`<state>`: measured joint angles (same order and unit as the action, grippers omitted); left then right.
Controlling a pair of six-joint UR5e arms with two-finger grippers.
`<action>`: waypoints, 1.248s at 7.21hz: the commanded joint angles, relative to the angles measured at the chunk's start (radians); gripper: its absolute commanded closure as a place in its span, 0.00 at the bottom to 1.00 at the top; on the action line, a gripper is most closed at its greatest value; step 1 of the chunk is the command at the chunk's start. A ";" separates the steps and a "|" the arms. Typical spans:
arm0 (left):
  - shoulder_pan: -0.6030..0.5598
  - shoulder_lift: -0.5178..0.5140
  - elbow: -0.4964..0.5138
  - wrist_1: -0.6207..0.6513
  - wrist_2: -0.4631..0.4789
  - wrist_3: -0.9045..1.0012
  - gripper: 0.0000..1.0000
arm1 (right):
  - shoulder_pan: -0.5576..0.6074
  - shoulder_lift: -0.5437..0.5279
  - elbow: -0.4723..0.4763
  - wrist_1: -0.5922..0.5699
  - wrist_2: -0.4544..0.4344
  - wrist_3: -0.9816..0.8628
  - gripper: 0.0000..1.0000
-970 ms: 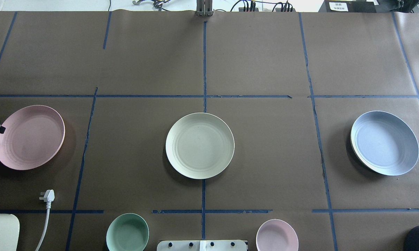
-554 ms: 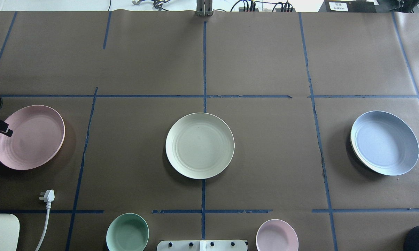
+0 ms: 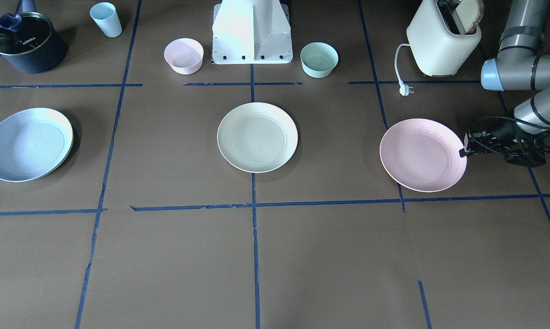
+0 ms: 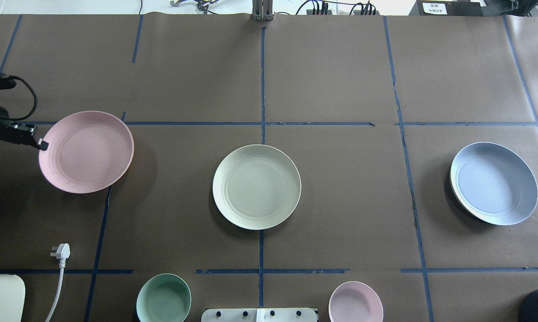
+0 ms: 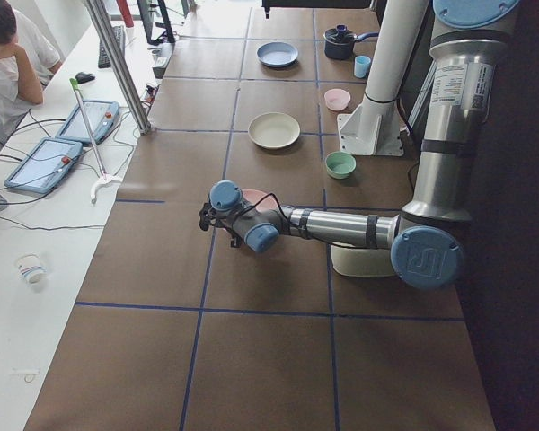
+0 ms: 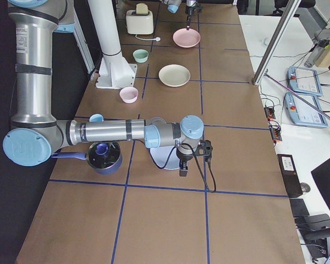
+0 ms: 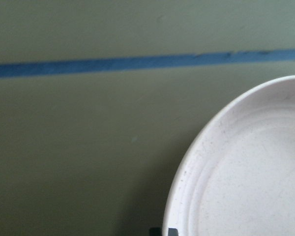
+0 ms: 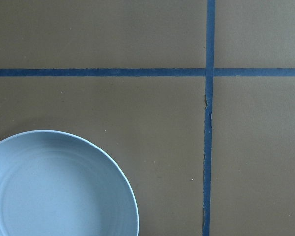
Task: Stack three plates with pink and blue
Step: 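Carry the pink plate with the left gripper onto the cream plate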
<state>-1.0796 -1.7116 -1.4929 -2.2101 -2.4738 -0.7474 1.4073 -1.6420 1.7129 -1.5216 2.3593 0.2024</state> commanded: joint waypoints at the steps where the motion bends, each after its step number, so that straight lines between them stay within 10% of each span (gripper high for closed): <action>1: 0.091 -0.182 -0.044 -0.003 -0.059 -0.211 1.00 | -0.001 0.001 0.004 0.001 0.000 0.000 0.00; 7: 0.423 -0.384 -0.044 0.012 0.231 -0.385 1.00 | -0.001 0.004 0.004 0.001 -0.002 -0.001 0.00; 8: 0.444 -0.382 -0.044 0.010 0.268 -0.380 0.91 | -0.001 0.004 0.002 0.001 -0.002 -0.001 0.00; 9: 0.458 -0.381 -0.044 0.012 0.288 -0.380 0.37 | -0.001 0.004 0.004 0.001 -0.002 -0.001 0.00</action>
<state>-0.6412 -2.0939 -1.5377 -2.1991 -2.2157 -1.1290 1.4067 -1.6383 1.7160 -1.5202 2.3577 0.2010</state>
